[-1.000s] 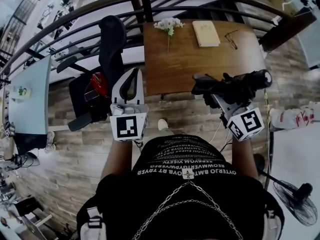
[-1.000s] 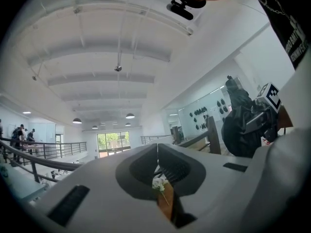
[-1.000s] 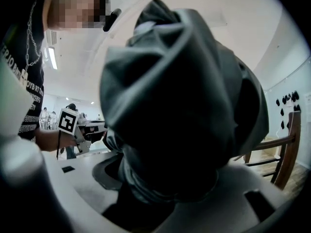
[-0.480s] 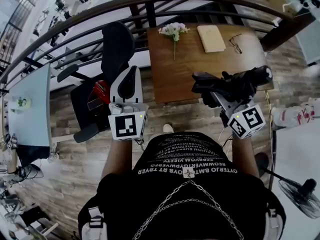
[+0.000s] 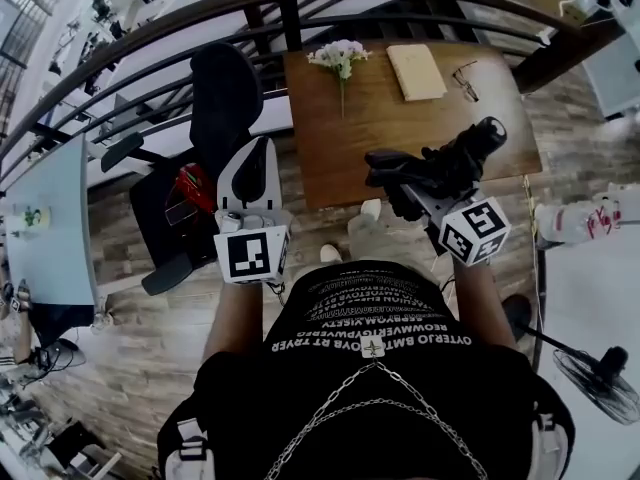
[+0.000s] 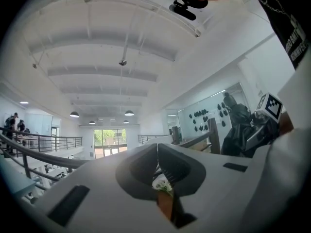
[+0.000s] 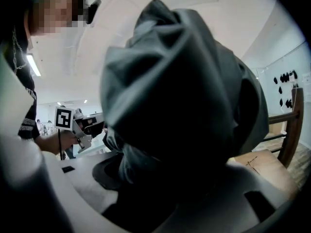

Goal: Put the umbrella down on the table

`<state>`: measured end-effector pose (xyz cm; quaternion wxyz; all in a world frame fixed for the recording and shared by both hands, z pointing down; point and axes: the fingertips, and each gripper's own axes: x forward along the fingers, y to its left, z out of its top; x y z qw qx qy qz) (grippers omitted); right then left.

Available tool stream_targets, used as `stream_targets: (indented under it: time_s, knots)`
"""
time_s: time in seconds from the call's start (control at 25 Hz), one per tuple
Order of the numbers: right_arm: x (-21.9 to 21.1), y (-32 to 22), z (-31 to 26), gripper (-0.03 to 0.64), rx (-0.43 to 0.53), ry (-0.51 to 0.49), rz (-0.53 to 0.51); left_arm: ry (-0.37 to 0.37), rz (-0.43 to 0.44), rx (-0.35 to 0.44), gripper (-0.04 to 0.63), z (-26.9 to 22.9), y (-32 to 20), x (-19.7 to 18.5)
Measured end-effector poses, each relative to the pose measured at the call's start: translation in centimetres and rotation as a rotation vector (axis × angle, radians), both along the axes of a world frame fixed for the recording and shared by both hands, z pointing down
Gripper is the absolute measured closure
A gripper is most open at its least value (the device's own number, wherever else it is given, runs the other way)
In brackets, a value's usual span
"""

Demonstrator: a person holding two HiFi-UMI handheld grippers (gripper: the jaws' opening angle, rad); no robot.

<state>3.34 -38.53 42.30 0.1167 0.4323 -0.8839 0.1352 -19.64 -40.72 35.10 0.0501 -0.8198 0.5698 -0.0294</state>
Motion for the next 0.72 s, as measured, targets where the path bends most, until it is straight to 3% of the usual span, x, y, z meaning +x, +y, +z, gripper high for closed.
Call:
stream_targets:
  time_s: [0.24,0.72]
  knots:
    - [-1.1,-2.3,4.5,0.347,-0.090,0.015,-0.032,-0.021,-0.047,-0.027,0.565,0.7,-1.1,-1.6]
    - [0.0,-7.8,13.3,0.347,-0.270,0.074,-0.065,-0.048,-0.058,-0.032,0.565,0.5,-6.0,0.1]
